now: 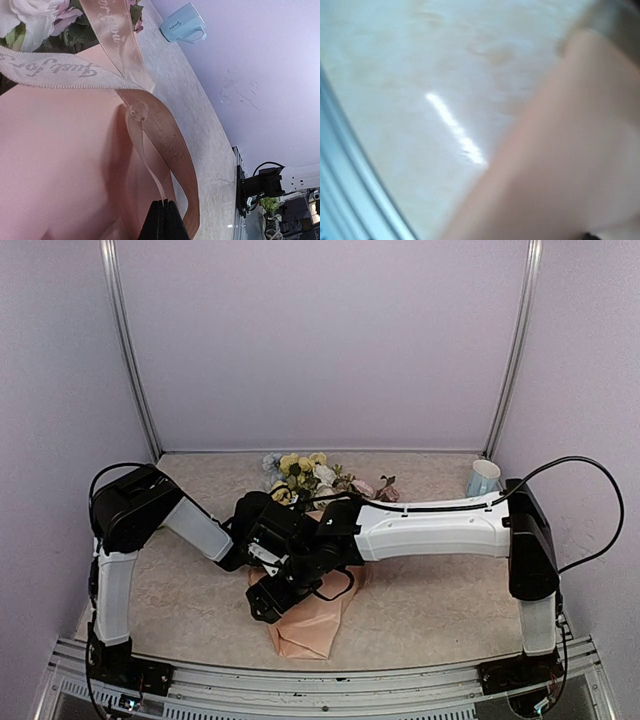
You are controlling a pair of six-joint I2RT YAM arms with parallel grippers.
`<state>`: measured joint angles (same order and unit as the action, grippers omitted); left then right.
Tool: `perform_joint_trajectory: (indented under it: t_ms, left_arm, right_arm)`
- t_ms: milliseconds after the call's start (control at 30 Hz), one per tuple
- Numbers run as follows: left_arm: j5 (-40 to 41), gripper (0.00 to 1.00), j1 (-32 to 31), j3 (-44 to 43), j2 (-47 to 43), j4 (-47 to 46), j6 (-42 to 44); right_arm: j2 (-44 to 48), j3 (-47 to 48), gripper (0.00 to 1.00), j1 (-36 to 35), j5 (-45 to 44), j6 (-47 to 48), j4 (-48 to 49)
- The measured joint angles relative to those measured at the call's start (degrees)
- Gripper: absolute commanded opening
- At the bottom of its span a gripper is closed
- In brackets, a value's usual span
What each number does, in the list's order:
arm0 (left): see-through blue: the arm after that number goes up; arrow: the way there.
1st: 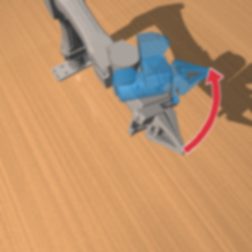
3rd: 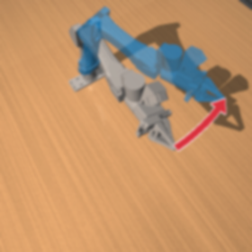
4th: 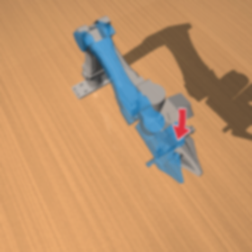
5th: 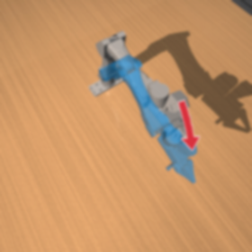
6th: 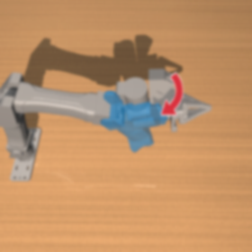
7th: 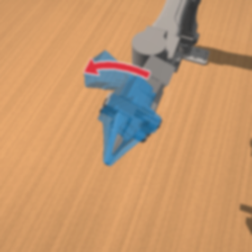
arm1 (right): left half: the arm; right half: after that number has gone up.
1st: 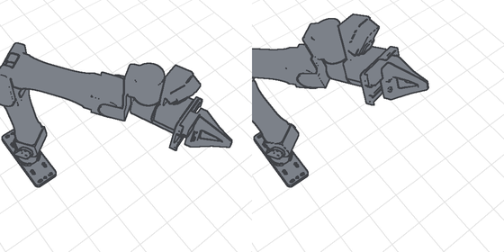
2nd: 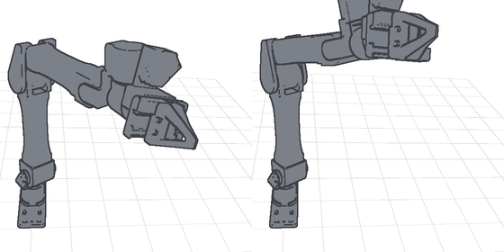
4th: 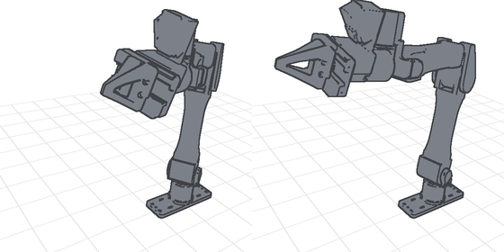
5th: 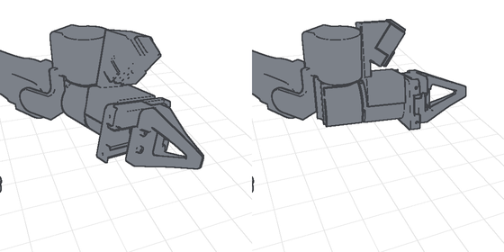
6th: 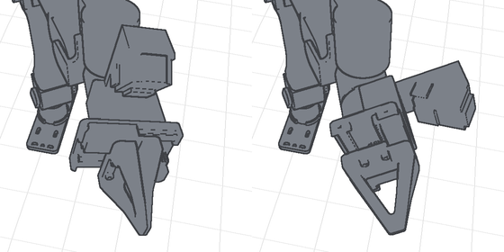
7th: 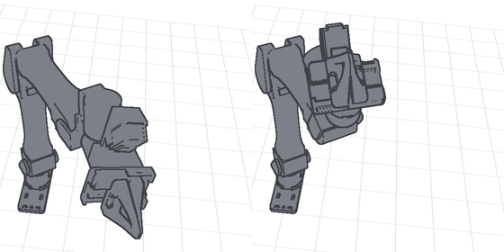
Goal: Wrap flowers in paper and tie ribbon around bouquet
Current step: Adjust the folded bouquet at the center of the board.
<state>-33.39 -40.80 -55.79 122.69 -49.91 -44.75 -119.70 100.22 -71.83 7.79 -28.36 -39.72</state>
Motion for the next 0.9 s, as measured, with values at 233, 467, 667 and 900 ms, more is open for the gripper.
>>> perform_joint_trajectory:
  t_ms: [233,467,667,900]
  left_arm:
    - [-0.31,0.00,0.02,0.00,0.00,-0.24,0.00]
    - [-0.70,0.00,0.28,-0.24,0.00,-0.24,0.02]
    - [-0.72,0.00,0.59,-0.26,0.00,-0.22,0.20]
    - [-1.09,0.00,1.46,-0.66,-0.02,0.24,0.66]
  right_arm:
    - [0.42,-0.02,0.89,-0.07,-5.03,-4.22,-5.64]
    - [1.07,-1.22,0.58,-0.26,-1.36,-4.33,-3.13]
    - [-0.57,2.03,0.10,-0.28,0.09,-4.24,-0.85]
    - [2.25,-6.71,0.00,0.48,-0.39,-8.11,2.58]
